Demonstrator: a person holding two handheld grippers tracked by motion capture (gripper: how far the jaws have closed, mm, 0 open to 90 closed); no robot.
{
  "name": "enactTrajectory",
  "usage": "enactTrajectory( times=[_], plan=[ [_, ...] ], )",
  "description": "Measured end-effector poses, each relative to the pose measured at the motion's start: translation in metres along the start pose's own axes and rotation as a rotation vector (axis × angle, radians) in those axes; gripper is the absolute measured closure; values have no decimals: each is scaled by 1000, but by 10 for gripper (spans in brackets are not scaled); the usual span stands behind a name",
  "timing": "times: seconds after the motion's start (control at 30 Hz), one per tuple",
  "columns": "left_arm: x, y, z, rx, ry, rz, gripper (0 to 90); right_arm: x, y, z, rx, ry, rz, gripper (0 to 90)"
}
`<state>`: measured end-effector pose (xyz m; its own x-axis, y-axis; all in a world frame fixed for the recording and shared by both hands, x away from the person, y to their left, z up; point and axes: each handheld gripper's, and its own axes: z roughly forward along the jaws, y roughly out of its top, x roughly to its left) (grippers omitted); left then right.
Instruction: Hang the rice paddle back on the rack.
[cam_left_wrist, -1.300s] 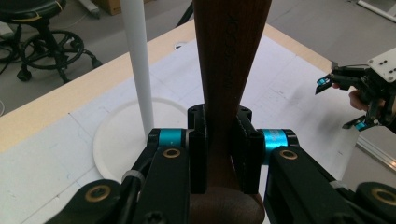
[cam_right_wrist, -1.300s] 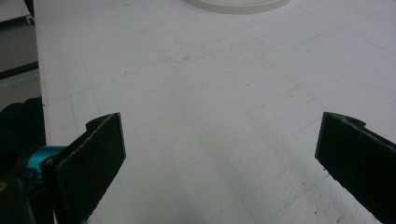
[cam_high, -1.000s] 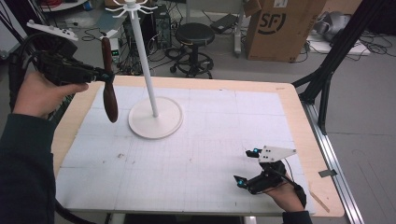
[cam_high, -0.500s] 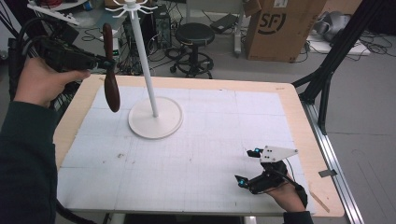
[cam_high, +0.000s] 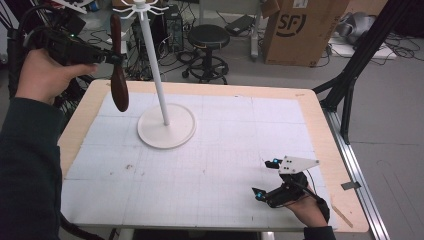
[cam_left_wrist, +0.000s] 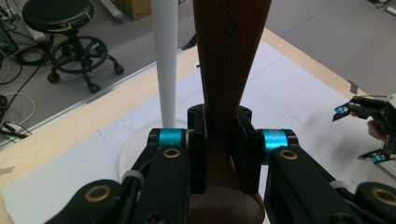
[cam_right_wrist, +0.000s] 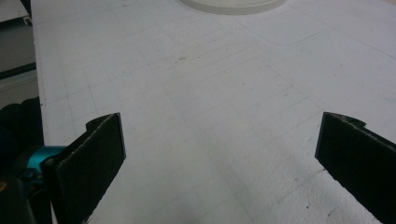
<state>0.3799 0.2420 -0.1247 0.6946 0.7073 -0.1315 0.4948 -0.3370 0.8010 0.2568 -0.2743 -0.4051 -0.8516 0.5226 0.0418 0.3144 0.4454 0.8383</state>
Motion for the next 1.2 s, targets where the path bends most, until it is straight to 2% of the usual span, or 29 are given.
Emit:
enactTrajectory(
  times=[0.5, 1.2],
  plan=[
    [7, 10, 7, 3, 24, -31, 781, 0, -2, 0, 7, -2, 3, 4],
    [13, 15, 20, 18, 31, -35, 780, 0, -4, 0, 8, -4, 6, 4]
  ],
)
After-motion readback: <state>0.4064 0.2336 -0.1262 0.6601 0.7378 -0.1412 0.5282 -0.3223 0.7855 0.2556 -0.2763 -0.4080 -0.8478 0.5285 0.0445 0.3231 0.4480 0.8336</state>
